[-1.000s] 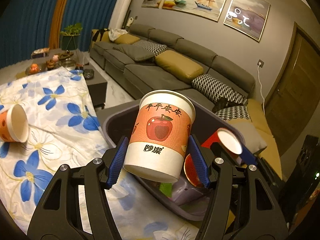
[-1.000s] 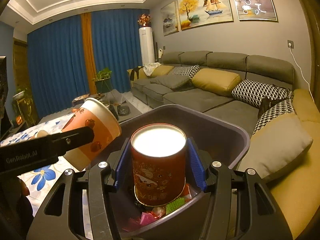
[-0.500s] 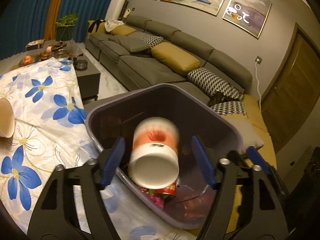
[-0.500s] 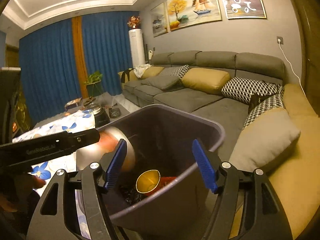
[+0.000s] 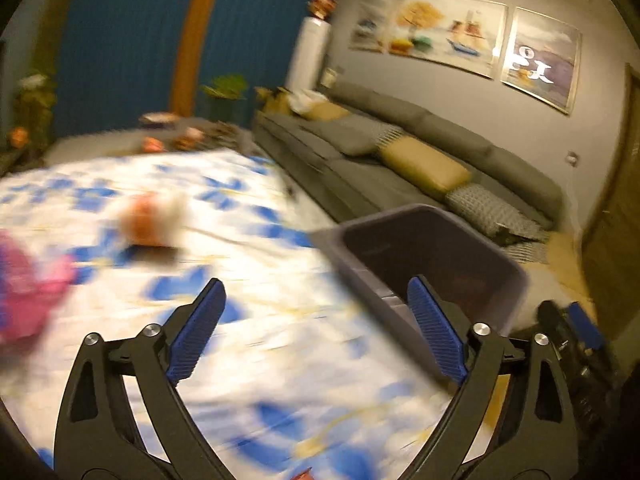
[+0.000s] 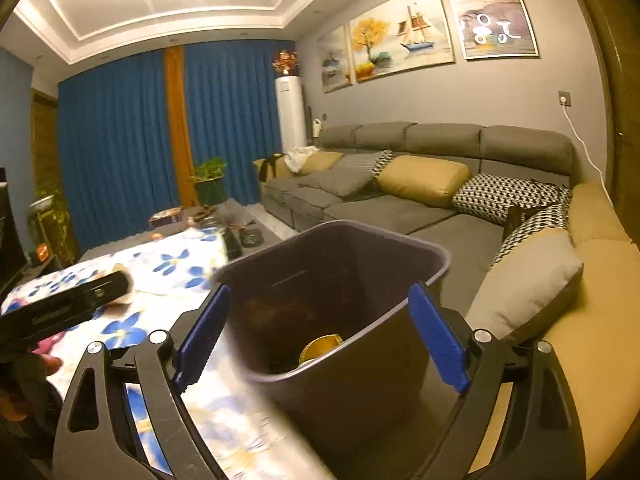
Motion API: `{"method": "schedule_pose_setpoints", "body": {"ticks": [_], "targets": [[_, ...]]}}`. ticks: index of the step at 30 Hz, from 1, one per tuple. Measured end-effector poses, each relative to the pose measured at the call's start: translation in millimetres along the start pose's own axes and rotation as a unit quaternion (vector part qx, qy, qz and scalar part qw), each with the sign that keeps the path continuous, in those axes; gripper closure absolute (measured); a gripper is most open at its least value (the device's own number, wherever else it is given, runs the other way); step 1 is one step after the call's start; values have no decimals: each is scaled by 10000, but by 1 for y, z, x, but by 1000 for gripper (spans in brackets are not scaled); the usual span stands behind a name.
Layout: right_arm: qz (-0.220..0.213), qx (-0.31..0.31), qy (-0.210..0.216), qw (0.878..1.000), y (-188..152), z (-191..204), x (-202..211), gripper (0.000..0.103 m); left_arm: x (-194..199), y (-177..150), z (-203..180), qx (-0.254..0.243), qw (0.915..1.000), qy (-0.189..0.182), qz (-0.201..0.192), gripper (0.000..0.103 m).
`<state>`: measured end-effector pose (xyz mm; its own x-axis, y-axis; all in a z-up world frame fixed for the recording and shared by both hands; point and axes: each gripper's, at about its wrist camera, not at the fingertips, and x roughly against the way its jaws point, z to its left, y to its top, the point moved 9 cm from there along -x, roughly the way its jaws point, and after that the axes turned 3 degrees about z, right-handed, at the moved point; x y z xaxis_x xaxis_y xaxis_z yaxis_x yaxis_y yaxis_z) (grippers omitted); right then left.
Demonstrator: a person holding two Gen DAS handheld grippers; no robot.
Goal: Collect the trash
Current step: 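Move both open tools back over the remaining trash on the bed, then close the left tool on the blue foam mesh sleeve and lift it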
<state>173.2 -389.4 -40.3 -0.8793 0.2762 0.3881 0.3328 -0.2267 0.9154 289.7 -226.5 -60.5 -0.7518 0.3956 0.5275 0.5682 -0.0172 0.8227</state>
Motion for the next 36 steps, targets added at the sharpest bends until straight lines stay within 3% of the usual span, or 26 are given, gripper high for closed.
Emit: {"method": "schedule_pose_setpoints", "body": {"ticks": [6, 12, 19, 25, 30, 33, 36], "targets": [[137, 100, 558, 9983, -15, 50, 19, 15, 64, -12, 77, 218, 9958, 836, -299, 11], [273, 484, 977, 9937, -35, 115, 35, 15, 129, -29, 166, 512, 9831, 1692, -479, 11], [265, 782, 1456, 9859, -45, 196, 56, 15, 187, -42, 240, 828, 9700, 2204, -608, 11], [280, 1029, 1692, 9798, -53, 244, 66, 15, 199, -55, 284, 1020, 9654, 2353, -469, 11], [238, 1228, 1760, 9764, -56, 266, 71, 15, 173, -70, 309, 1446, 9690, 2002, -25, 11], [266, 1225, 1765, 9763, -57, 269, 70, 15, 158, -78, 309, 1532, 9705, 1846, 223, 17], [329, 1195, 1755, 9766, -60, 268, 66, 15, 146, -80, 304, 1405, 9734, 1767, 380, 30]]}}
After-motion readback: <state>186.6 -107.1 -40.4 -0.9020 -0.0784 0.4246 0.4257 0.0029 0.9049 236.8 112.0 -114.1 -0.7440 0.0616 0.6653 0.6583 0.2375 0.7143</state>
